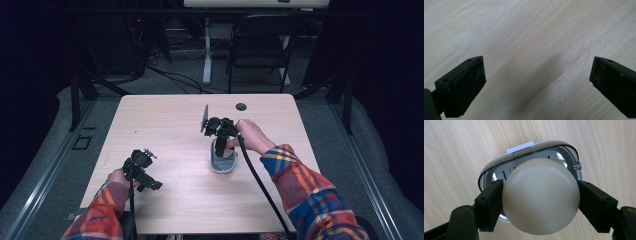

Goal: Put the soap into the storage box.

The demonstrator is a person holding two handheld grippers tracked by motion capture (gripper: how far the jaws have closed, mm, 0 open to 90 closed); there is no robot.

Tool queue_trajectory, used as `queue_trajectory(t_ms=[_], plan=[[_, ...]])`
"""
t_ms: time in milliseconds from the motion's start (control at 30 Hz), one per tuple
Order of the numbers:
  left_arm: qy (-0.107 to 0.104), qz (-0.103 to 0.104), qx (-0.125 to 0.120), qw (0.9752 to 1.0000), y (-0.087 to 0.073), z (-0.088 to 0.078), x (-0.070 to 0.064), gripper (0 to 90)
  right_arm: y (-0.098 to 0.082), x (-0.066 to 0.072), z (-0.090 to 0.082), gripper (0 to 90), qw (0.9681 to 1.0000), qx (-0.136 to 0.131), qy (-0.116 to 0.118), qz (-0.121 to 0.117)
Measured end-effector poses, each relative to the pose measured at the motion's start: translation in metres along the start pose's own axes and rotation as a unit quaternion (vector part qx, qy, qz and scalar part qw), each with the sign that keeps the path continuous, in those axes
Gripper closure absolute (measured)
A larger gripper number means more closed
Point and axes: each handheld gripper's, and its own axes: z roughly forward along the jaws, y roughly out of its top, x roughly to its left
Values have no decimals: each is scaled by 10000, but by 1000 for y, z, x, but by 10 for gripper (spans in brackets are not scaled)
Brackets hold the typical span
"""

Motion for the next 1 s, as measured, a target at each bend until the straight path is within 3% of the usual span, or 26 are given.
queue_trajectory(t_ms=[667,1000], plan=[[-8,20,3,10000,2,1,-1,3,2,5,25,242,9998,80,138,79],[-6,40,25,10000,2,1,0,3,-1,3,29,240,9997,23,163,185]])
